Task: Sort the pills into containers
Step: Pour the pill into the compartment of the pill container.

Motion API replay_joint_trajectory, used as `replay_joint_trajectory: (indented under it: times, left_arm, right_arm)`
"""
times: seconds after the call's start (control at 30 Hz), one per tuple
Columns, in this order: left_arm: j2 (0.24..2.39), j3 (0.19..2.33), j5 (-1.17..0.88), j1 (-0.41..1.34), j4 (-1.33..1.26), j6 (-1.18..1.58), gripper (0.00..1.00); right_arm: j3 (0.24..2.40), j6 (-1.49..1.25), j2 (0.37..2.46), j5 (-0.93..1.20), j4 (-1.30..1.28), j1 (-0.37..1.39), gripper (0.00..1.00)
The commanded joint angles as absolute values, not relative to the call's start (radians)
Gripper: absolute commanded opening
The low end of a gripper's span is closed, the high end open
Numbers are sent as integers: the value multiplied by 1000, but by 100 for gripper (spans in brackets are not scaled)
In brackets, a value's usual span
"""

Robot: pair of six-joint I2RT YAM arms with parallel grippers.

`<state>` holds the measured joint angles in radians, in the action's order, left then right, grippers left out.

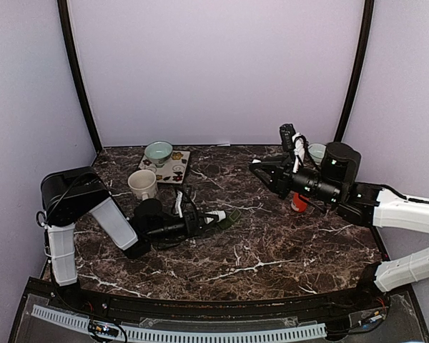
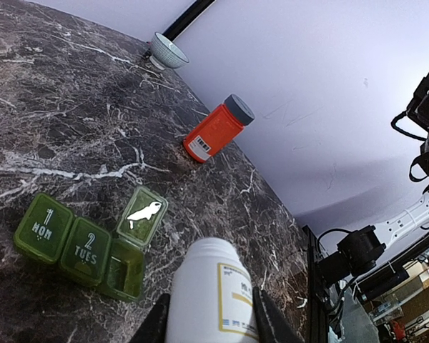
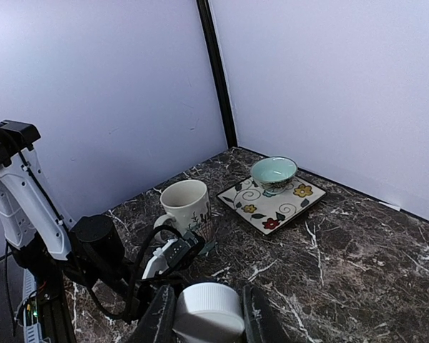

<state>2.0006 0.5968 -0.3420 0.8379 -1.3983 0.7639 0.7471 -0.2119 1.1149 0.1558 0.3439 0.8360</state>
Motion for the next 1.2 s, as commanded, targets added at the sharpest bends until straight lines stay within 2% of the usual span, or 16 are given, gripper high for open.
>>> replay_joint_trajectory:
  times: [0.0, 1.17]
  left_arm:
    - [2002, 624, -325, 849, -1383, 739, 0]
    - [2052, 676, -283, 852, -1298, 727, 0]
  right_arm:
    - [736, -219, 1088, 146, 388, 827, 11]
    - [709, -224, 1069, 142, 388, 820, 11]
